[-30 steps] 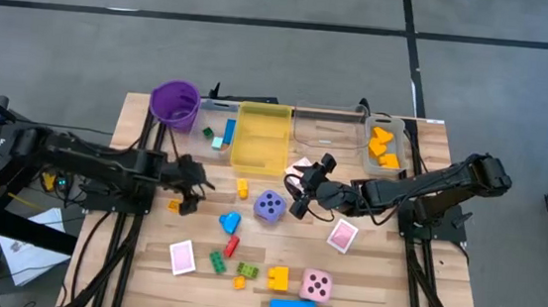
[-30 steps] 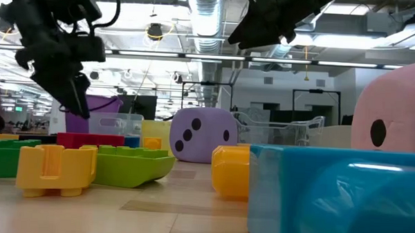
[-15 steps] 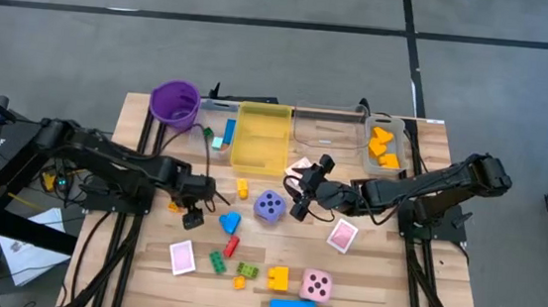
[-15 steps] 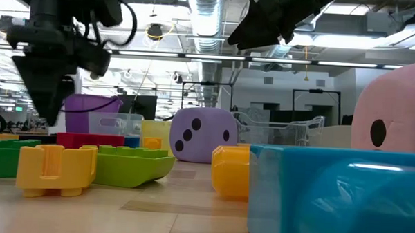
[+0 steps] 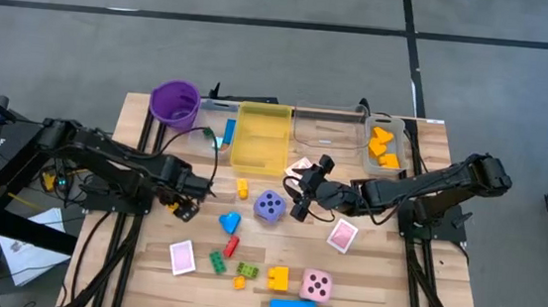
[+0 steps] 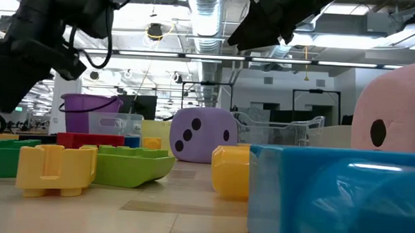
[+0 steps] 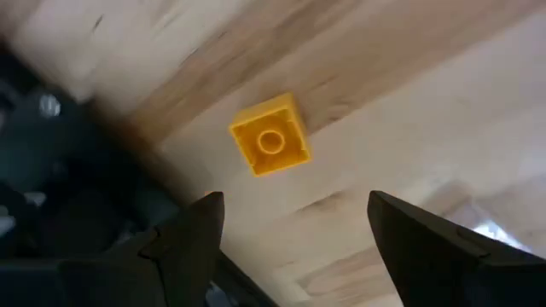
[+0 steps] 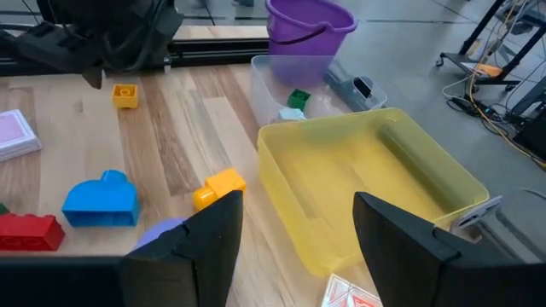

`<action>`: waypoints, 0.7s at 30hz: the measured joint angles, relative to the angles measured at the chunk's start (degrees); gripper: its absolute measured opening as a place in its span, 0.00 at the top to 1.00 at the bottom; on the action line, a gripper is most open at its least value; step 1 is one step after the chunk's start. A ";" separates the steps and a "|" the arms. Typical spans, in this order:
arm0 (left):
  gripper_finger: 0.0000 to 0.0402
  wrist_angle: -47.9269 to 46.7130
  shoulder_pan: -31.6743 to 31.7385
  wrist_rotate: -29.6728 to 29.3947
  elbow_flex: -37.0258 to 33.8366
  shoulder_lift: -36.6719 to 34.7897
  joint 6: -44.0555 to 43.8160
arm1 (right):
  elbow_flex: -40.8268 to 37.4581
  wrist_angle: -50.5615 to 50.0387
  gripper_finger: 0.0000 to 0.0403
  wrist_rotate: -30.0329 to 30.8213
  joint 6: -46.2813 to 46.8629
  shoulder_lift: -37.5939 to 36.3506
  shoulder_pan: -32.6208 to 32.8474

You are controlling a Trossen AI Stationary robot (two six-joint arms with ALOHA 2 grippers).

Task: Pick & Place Toys
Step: Put the small yellow game piece into the white bin

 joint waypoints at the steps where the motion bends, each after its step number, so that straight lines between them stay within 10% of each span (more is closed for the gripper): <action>1: 0.30 0.15 0.00 -0.04 -0.12 0.00 -1.85 | 0.00 0.00 0.46 0.00 0.00 0.00 0.00; 21: 0.30 11.14 0.10 -1.13 -8.25 0.02 -10.74 | 0.02 0.09 0.46 0.00 0.02 0.00 0.00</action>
